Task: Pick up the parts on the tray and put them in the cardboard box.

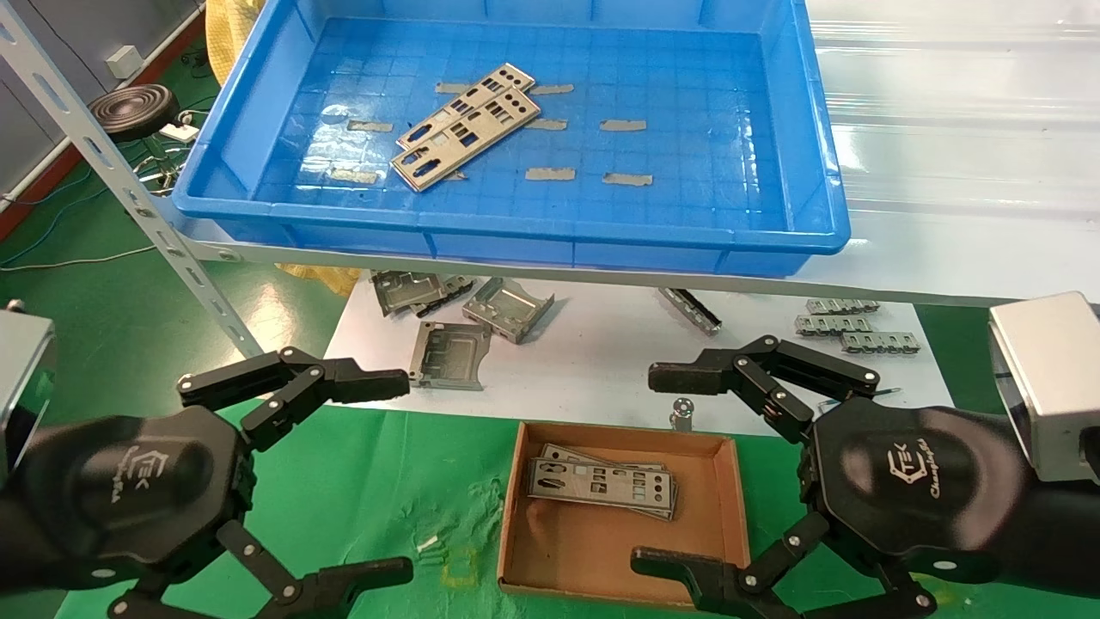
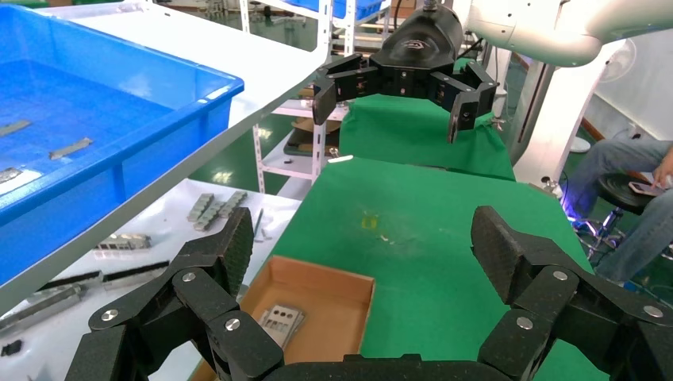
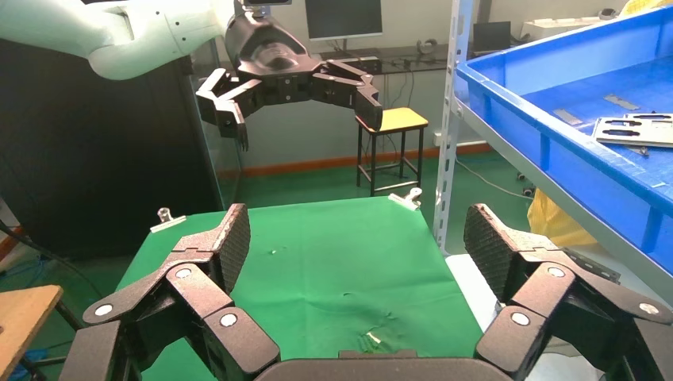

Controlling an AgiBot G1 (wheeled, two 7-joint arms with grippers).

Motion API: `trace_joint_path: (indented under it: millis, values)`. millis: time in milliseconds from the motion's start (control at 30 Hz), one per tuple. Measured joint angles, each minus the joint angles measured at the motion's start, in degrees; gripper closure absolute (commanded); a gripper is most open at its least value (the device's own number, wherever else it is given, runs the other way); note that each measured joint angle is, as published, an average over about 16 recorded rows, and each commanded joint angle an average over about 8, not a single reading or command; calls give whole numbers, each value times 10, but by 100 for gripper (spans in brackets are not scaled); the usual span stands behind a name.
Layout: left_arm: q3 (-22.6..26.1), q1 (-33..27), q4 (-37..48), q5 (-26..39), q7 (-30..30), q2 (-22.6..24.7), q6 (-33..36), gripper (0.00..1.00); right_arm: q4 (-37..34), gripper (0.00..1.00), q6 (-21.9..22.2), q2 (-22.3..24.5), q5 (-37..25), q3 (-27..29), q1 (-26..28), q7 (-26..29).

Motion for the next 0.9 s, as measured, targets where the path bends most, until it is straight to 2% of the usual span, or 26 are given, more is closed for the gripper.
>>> trace_joint_path:
  millis: [900]
  values:
    - [0, 0, 0, 0, 0, 0, 0, 0, 0, 0, 0, 0, 0, 0, 0, 0]
